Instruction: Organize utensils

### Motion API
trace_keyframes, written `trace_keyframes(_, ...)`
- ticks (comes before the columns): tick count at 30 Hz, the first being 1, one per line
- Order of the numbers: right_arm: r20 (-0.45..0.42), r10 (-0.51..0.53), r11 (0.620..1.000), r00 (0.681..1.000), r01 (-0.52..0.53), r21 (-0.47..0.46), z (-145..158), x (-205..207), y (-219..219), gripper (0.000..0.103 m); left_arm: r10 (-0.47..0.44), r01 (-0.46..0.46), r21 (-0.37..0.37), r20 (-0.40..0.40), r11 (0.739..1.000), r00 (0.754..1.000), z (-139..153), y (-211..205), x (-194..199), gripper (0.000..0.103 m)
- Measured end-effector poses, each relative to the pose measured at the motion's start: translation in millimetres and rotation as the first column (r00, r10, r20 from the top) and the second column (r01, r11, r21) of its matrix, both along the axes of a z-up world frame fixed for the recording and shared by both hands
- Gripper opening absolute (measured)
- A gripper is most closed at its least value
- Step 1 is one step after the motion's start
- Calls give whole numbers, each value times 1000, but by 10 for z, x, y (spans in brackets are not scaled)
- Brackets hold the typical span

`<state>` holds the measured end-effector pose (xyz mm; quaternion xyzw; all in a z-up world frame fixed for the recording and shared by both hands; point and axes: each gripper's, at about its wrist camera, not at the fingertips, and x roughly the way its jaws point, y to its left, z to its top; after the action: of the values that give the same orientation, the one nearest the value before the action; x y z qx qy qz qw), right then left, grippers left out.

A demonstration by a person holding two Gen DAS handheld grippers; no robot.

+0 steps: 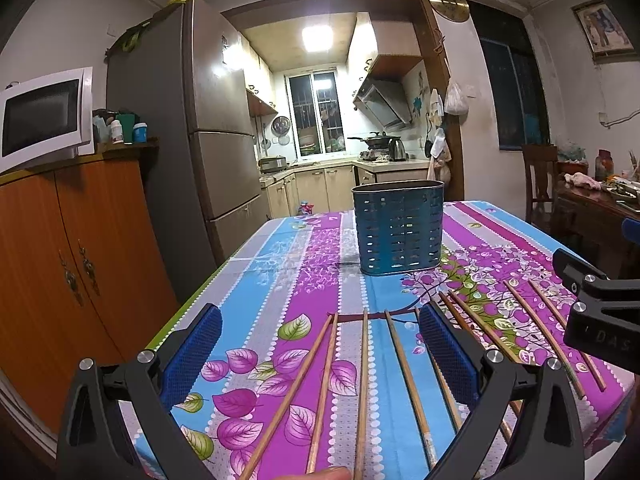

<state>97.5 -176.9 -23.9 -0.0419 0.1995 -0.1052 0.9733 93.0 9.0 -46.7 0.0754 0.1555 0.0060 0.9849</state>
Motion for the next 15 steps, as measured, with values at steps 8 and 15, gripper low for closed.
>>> trace_keyframes(8,1,2,1000,1000,-2,0,8,7,10,98,3,-3,1,2,1000,1000,2,20,9,98)
trace_keyframes(15,9,3,1000,1000,-3,-5,34,-17,17,98,0,0,2,9,1000,1000,11,36,2,98)
